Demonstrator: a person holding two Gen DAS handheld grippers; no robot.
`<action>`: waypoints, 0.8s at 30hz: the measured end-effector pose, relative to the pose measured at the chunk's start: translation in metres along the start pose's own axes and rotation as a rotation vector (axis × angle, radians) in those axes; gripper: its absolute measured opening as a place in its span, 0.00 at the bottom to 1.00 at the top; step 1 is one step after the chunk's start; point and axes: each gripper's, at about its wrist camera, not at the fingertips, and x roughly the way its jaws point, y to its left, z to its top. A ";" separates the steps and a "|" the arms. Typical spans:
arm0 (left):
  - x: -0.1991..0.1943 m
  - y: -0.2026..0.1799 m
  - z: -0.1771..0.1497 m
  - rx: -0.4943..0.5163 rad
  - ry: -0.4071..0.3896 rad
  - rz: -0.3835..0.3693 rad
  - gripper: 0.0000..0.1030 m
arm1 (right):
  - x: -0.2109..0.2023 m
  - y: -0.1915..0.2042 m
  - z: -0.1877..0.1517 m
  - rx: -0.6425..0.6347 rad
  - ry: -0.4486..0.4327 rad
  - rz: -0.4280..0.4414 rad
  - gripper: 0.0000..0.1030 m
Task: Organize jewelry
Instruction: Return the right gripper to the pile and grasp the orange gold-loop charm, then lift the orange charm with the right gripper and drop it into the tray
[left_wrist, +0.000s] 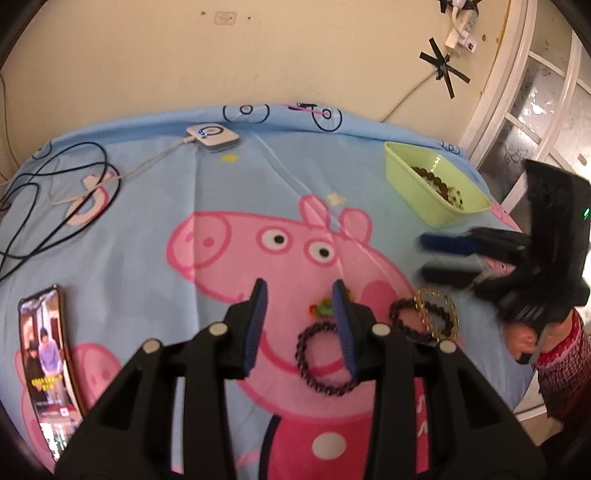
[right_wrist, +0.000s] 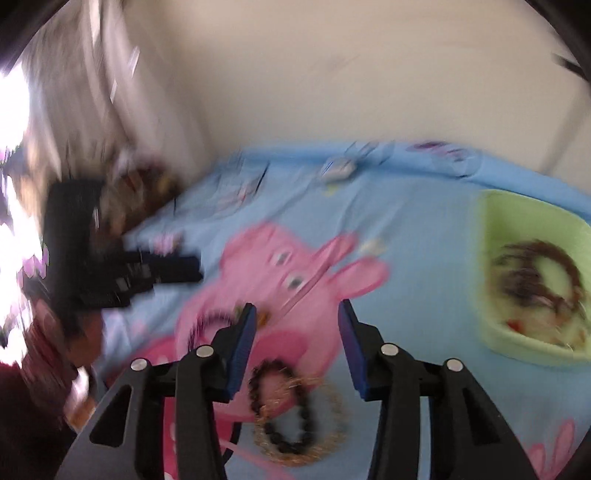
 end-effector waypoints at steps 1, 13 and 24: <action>0.000 0.000 -0.002 0.002 0.003 -0.004 0.33 | 0.009 0.008 0.001 -0.034 0.032 -0.001 0.20; 0.021 -0.010 -0.009 0.075 0.062 -0.015 0.34 | 0.055 0.019 0.007 -0.086 0.118 -0.103 0.00; 0.059 -0.030 -0.005 0.158 0.106 0.034 0.17 | 0.023 -0.013 -0.013 0.065 0.044 -0.109 0.00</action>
